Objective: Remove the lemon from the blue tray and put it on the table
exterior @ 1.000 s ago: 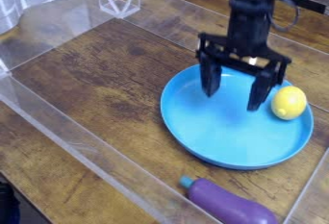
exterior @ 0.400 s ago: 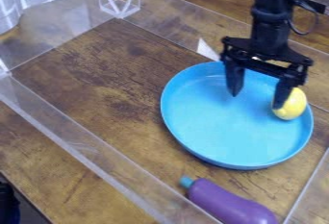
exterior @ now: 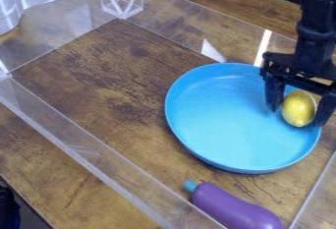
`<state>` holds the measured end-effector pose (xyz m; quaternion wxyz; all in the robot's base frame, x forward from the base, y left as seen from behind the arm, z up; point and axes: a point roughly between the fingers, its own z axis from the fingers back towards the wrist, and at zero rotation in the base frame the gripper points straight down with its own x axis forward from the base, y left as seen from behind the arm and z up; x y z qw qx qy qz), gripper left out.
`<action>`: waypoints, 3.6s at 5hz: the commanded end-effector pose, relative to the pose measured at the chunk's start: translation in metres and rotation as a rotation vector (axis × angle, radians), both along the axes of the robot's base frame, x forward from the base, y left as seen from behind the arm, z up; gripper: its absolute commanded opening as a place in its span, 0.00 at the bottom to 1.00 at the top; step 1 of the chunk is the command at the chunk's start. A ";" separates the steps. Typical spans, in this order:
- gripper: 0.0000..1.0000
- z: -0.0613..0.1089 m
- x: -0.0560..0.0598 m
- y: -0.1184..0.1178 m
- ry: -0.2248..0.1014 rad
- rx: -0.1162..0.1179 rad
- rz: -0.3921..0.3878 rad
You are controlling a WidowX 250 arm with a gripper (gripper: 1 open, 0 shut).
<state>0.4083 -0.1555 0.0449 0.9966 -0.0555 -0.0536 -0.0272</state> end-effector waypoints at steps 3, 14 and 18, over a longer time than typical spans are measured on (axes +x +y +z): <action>0.00 -0.008 -0.002 -0.009 -0.056 -0.005 -0.038; 0.00 0.043 -0.023 0.060 -0.071 0.116 0.136; 0.00 0.035 -0.032 0.129 -0.061 0.150 0.291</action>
